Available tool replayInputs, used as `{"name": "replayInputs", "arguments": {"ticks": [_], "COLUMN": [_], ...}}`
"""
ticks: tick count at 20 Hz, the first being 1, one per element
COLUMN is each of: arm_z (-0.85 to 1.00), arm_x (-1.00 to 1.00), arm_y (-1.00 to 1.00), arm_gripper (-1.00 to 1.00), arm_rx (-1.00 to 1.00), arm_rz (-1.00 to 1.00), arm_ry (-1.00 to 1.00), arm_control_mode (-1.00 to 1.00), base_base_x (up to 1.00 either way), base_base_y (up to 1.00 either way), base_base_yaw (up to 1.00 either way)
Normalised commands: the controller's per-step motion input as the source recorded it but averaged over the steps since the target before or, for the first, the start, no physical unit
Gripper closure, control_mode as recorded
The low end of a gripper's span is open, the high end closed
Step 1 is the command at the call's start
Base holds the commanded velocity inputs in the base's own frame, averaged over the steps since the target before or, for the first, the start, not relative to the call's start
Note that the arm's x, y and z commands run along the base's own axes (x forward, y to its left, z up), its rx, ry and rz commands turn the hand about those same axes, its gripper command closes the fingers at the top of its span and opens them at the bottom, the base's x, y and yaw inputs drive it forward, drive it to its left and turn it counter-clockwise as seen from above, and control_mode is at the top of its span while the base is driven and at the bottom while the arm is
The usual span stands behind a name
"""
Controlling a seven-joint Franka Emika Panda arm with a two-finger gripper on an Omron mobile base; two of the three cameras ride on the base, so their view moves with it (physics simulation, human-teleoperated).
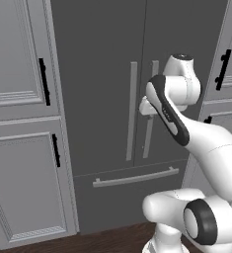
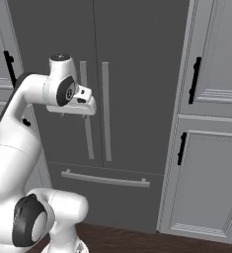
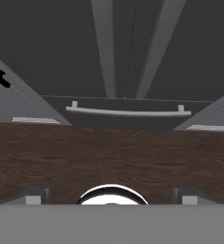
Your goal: Take the strawberry from the fridge and place it on top of the pancake, located on the dining counter.
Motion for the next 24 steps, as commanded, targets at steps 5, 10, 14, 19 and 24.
{"name": "replayInputs", "arguments": {"ticks": [5, 10, 14, 19, 24], "arm_z": [-0.04, 0.0, 0.0, 0.0, 0.0], "arm_x": [0.16, 0.27, 0.83, 0.88, 0.85], "arm_y": [-0.28, -0.41, -0.39, -0.08, 0.0], "arm_gripper": [-1.0, -1.0, -1.0, -1.0, -1.0], "arm_rx": [0.0, 0.0, 0.0, 0.0, 0.0], "arm_rz": [0.04, 0.09, 0.0, -0.01, -0.07], "arm_ry": [-0.02, -0.26, -0.22, -0.01, 0.0], "arm_control_mode": [-1.0, -1.0, -1.0, -1.0, -1.0], "base_base_x": [0.0, 0.0, 0.0, 0.0, 0.0], "base_base_y": [0.0, 0.0, 0.0, 0.0, 0.0], "base_base_yaw": [0.0, 0.0, 0.0, 0.0, 0.0]}}
